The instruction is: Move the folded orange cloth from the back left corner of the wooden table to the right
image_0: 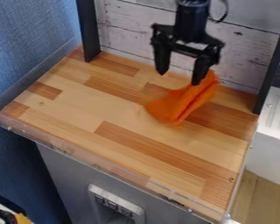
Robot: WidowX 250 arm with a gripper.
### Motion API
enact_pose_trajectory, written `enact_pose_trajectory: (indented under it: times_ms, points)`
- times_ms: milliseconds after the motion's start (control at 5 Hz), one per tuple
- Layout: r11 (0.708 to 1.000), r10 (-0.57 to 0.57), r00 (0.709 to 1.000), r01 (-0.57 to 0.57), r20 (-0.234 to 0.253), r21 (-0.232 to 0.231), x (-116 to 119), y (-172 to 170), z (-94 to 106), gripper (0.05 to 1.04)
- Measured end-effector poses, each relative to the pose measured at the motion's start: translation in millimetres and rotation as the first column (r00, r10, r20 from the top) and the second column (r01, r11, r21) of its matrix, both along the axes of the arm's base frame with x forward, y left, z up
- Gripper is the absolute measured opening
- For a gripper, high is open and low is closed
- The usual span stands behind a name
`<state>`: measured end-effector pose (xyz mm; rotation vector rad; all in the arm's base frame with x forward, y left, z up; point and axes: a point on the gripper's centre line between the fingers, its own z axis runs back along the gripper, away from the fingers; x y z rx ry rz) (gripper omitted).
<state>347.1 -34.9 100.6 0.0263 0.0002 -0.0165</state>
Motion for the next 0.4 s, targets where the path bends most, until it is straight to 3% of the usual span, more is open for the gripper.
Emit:
enact_pose_trajectory:
  times_ms: [400]
  points:
    - [1.0, 0.013, 1.0, -0.013, -0.014, -0.01, -5.1, -17.5, 9.5, 0.999]
